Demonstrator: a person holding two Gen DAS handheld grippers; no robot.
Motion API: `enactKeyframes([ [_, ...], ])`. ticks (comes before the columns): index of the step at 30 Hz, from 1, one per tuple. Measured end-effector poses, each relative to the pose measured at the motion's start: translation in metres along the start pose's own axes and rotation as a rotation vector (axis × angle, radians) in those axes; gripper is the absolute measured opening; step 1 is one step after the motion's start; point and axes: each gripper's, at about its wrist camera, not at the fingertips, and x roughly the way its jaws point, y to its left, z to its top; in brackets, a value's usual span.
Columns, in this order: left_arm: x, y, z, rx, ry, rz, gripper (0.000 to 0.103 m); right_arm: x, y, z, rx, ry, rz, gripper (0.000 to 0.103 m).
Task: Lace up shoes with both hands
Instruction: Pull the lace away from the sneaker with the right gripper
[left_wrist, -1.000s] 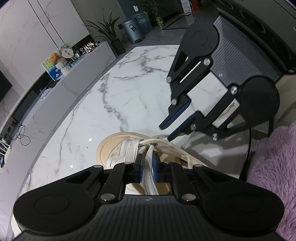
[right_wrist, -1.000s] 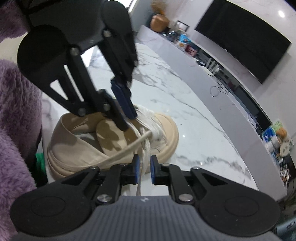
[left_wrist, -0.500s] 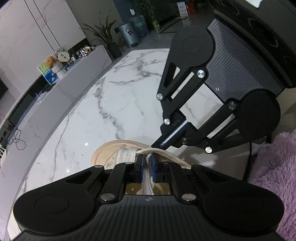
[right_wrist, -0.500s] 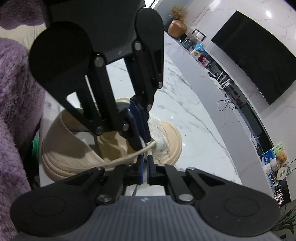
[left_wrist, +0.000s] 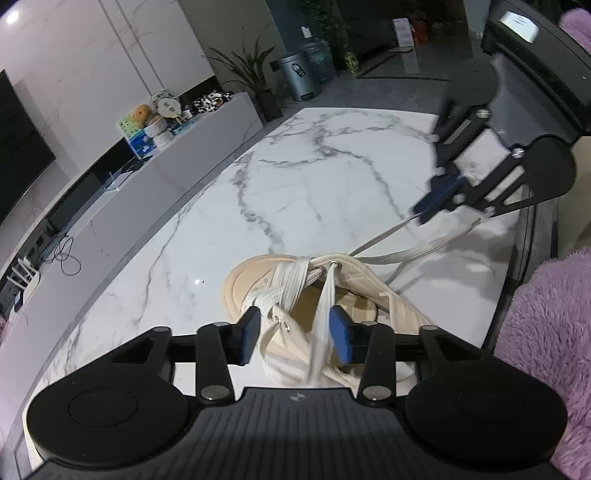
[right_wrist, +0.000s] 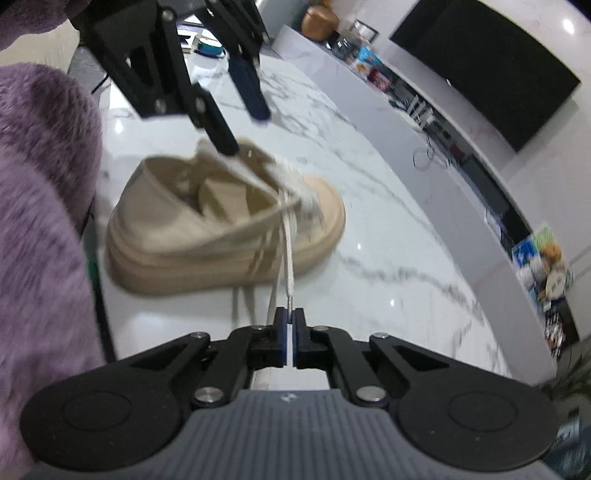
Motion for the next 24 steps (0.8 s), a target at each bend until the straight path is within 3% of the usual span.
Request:
enactKeyframes([
  [7, 0.003, 0.002, 0.0, -0.032, 0.026, -0.015, 0.039, -0.026, 0.008, -0.048, 0.123, 0.108, 0.008, 0.003],
  [8, 0.005, 0.003, 0.001, -0.044, 0.034, -0.023, 0.033, -0.029, 0.01, -0.053, 0.138, 0.118, 0.011, 0.003],
  [9, 0.006, 0.004, 0.0, -0.057, 0.041, -0.03, 0.025, -0.03, 0.009, -0.054, 0.148, 0.126, 0.014, 0.003],
  [18, 0.013, 0.013, -0.003, -0.118, 0.055, -0.043, 0.014, -0.033, 0.02, -0.069, 0.195, 0.198, 0.052, 0.003],
  [24, 0.013, 0.01, -0.001, -0.115, 0.043, -0.046, 0.014, -0.034, 0.017, -0.073, 0.304, 0.199, 0.06, 0.003],
])
